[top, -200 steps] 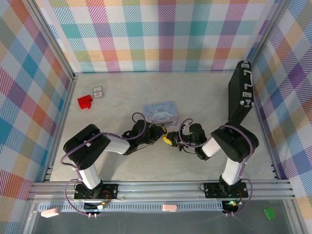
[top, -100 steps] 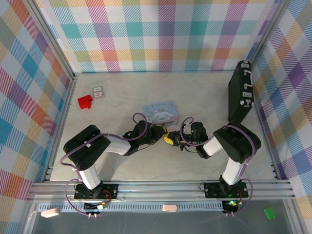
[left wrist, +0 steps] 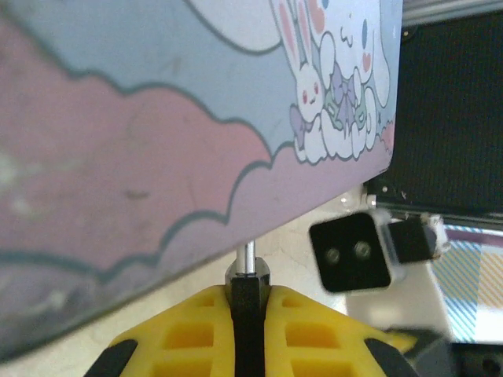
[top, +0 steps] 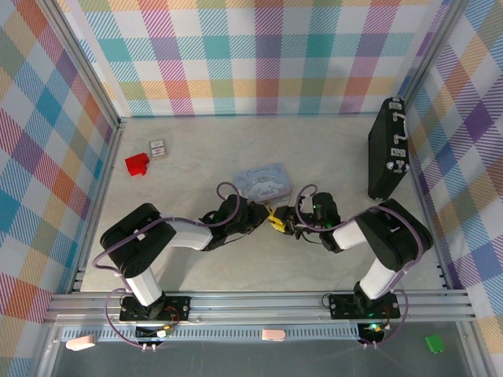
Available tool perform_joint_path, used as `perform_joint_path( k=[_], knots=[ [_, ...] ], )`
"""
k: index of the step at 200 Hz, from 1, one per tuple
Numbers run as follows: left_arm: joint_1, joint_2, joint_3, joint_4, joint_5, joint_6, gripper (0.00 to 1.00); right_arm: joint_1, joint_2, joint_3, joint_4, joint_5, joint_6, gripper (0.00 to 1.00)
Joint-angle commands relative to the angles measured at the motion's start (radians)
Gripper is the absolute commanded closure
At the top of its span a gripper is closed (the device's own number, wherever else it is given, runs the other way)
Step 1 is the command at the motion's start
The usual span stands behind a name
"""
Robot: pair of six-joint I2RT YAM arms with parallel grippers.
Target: Unlock the padlock with the key
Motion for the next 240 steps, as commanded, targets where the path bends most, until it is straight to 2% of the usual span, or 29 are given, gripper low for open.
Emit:
perform_joint_path(
  k=[1, 27, 46, 93, 128, 203, 240],
  knots=[
    [-0.029, -0.029, 0.014, -0.080, 0.049, -0.004, 1.00, -0.024, -0.078, -0.021, -0.067, 0.104, -0.086, 0.64],
    [-0.018, -0.024, 0.015, -0.069, 0.034, -0.017, 1.00, -0.023, -0.126, -0.053, -0.116, 0.120, -0.111, 0.61],
    [-0.016, -0.023, 0.011, -0.046, 0.031, -0.027, 1.00, -0.009, -0.137, -0.064, -0.101, 0.123, -0.106, 0.64],
    [-0.016, -0.033, -0.011, -0.010, 0.017, -0.042, 1.00, 0.106, -0.157, -0.075, -0.126, 0.227, -0.126, 0.66],
    [-0.018, -0.023, -0.020, 0.021, 0.024, -0.062, 1.00, 0.116, -0.135, -0.092, -0.059, 0.240, -0.105, 0.74],
    [-0.032, -0.016, -0.025, 0.043, 0.026, -0.085, 1.00, 0.143, -0.072, -0.071, 0.033, 0.248, -0.056, 0.84],
    [-0.051, -0.024, -0.045, 0.062, 0.019, -0.107, 1.00, 0.140, -0.035, -0.049, 0.053, 0.256, -0.044, 0.95]
  ],
)
